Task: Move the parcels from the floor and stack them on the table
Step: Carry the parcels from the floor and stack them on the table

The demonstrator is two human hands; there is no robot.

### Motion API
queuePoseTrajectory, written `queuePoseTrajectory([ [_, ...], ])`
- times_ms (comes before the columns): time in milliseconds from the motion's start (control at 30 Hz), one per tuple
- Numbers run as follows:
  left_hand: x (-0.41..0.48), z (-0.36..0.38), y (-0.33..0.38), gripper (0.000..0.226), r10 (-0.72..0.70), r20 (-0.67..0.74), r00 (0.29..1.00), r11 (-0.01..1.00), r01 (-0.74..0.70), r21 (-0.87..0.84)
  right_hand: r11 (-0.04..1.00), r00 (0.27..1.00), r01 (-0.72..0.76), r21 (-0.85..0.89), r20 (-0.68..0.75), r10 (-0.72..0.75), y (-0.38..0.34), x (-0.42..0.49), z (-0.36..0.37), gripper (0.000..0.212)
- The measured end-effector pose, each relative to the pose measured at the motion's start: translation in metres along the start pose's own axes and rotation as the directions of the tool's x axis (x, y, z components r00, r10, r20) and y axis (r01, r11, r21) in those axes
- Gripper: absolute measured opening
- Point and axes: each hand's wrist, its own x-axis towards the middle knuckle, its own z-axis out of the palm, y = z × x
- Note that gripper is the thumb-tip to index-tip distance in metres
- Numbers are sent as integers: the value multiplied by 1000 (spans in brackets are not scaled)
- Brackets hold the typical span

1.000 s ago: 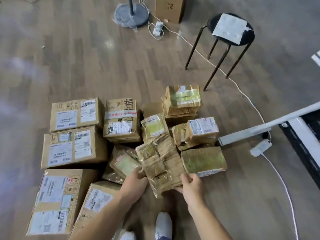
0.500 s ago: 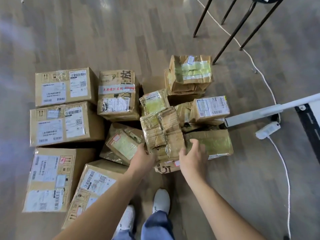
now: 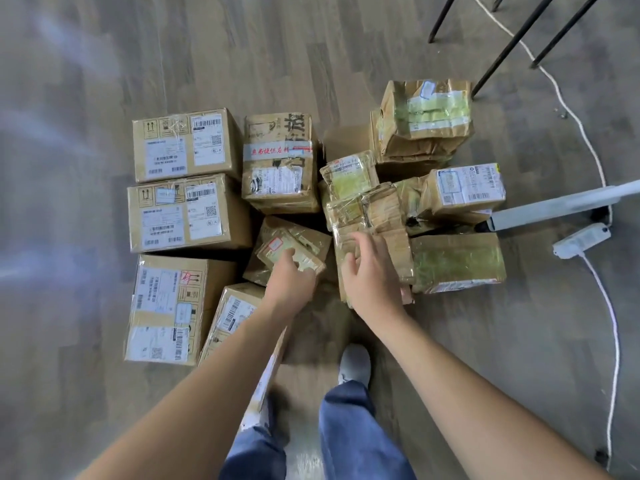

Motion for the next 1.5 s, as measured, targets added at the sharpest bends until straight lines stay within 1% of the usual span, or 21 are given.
queuePoseTrajectory([
  [100,-3,-20,-34,56,-21,-43,999,1000,20,-20,998,996,58,12,70,-59,-12,-13,27,33],
  [167,-2,-32,-63,53,-29,-39,999,999,28,-31,998,991,62,13,115,-63,-19,-24,51,33],
  [300,8,-49,-136,57,-102,-12,995,994,102,22,999,967,-14,-44,255,25,-23,-48,109,36],
  [367,12,-54,-173,58,-117,5,993,990,116,83,995,942,-35,-95,328,64,-19,-60,139,40],
  [433,16,-55,-208,61,-124,35,992,978,117,170,985,927,-58,-165,357,114,-12,-72,167,45],
  [500,21,-55,-238,60,-135,69,988,959,113,259,969,922,-156,-193,323,213,-3,-85,191,49],
  [567,29,-55,-261,46,-116,84,990,965,92,246,944,901,-302,-133,283,328,8,-100,213,50],
  [633,36,-54,-275,30,-84,64,994,972,68,226,899,854,-428,-91,285,435,21,-117,233,46],
  [700,43,-53,-282,24,-41,19,999,970,35,241,855,793,-512,-84,336,508,34,-131,251,41],
  [800,57,-54,-286,21,-24,8,1000,957,21,290,804,718,-590,-65,413,560,48,-144,270,44],
  [867,69,-57,-291,23,-40,25,999,941,29,337,784,701,-620,-18,435,564,58,-149,279,46],
  [967,79,-54,-295,27,-28,20,999,938,20,347,721,686,-682,123,451,571,73,-157,287,45],
  [1067,69,-44,-290,22,-26,46,999,958,12,287,662,676,-717,219,451,583,83,-164,286,45],
  [1133,55,-37,-281,21,-48,98,994,971,24,236,656,665,-726,205,451,595,85,-168,274,45],
  [1200,34,-38,-267,23,-42,127,991,979,15,204,669,670,-720,183,434,602,82,-175,249,47],
  [1333,-28,-59,-225,32,7,168,986,999,-15,46,677,706,-700,228,367,606,55,-194,172,45],
  [1433,-93,-83,-185,46,122,149,981,992,-127,24,696,744,-665,271,330,582,11,-216,100,42],
  [1500,-145,-107,-162,54,158,127,979,987,-154,-40,730,779,-627,274,261,570,-25,-240,47,35],
])
